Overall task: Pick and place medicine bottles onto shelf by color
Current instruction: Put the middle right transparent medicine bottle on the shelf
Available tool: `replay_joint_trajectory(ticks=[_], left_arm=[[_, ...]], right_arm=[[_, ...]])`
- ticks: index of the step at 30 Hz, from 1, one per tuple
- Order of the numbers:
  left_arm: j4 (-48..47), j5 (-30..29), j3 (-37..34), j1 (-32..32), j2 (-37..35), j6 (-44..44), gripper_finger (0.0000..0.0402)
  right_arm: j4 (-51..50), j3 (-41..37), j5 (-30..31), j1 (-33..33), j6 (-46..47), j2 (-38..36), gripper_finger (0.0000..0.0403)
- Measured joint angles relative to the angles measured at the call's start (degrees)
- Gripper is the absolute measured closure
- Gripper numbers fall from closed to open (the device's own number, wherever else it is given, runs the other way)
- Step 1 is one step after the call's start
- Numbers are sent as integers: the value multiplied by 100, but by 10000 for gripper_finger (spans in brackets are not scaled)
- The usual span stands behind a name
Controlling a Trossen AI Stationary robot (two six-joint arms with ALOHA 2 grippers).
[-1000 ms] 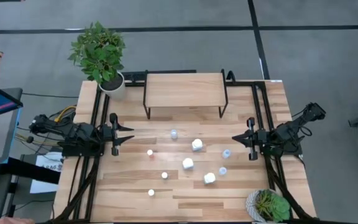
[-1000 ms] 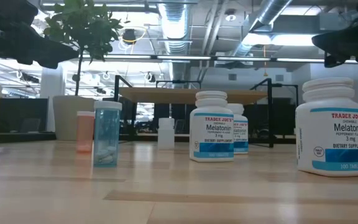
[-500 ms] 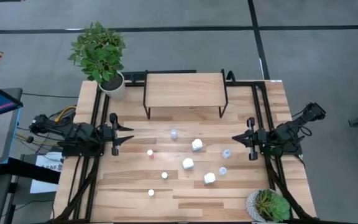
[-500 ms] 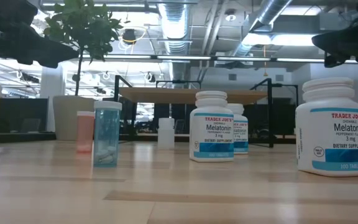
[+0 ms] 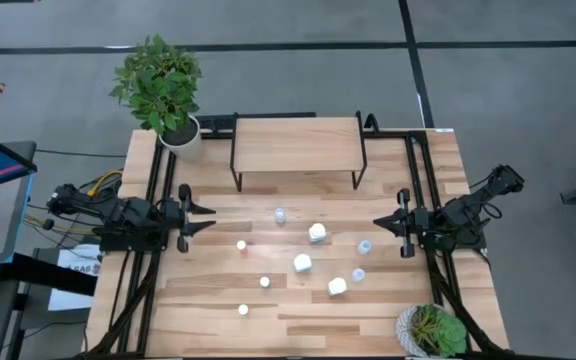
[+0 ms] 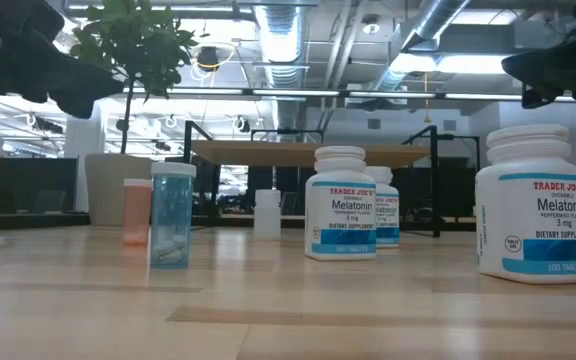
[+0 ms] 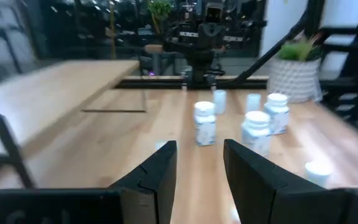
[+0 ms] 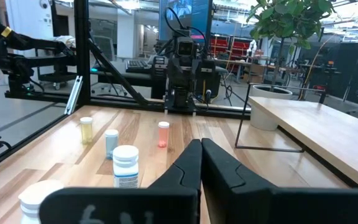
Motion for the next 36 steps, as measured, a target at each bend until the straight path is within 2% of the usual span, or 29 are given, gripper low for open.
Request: replay_joint_trajectory(ticks=[3, 7, 17, 23, 31, 36], left_arm=[[3, 285, -2, 0, 0, -472, 280], [5, 315, -3, 0, 0, -792, 280], [-10, 260, -4, 0, 0, -532, 280], [-12, 260, -2, 0, -2, -865, 280], [-14, 280, -2, 0, -2, -807, 280], [-10, -46, 0, 0, -1, -880, 280]], right_arm=[[0, 0, 1, 1, 0, 0, 373], [0, 1, 2, 1, 0, 2, 374], [2, 0, 2, 0, -4, 0, 374], [33, 0, 2, 0, 0, 2, 374], [81, -2, 2, -4, -4, 0, 373], [92, -2, 114, -4, -2, 0, 377]])
